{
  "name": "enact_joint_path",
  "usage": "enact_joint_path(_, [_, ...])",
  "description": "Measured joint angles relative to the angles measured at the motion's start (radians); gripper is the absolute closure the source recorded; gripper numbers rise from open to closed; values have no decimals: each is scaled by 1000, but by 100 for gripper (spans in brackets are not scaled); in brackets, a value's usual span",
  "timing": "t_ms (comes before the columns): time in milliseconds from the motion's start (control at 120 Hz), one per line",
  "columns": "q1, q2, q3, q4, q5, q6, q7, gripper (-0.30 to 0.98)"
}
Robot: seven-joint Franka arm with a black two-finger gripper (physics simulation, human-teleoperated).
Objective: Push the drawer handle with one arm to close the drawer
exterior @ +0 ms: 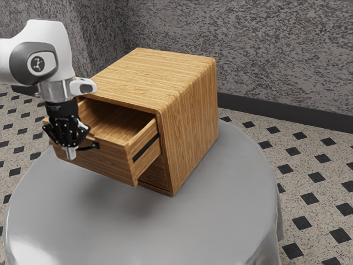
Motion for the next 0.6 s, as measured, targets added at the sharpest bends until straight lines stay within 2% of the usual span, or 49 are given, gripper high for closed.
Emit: enact_joint_path(600, [-21, 82, 1, 84, 0, 17, -4, 79])
